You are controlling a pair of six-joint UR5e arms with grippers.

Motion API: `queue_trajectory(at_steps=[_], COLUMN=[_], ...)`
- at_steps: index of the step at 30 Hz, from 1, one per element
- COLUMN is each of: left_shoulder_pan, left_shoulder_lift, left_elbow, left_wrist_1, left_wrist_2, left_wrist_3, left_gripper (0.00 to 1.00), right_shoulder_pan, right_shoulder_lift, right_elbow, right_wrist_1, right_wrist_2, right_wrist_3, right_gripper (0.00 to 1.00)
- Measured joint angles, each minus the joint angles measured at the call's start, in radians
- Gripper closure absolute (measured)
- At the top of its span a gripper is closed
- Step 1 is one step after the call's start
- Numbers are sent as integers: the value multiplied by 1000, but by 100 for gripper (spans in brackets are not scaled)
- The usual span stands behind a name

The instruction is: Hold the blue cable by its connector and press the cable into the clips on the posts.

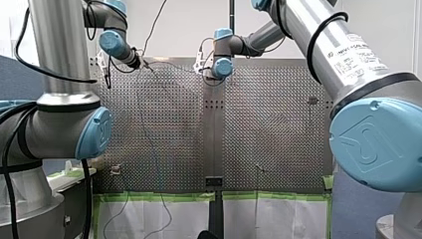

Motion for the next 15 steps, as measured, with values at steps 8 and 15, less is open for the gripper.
queue_trajectory(at_steps=[8,15], left_shoulder_pan=[-9,-28], left_shoulder_lift=[-13,-56], left_elbow=[14,32], left_wrist_1=[-4,-51], left_wrist_2=[4,-22], left_wrist_3=[67,127], left_gripper=[1,1], right_shoulder_pan=[0,0], right_shoulder_lift=[0,0], right_elbow=[0,0], right_wrist_1=[7,7], right_wrist_2=[1,2], right_wrist_3=[-2,-4], right_gripper=[100,100])
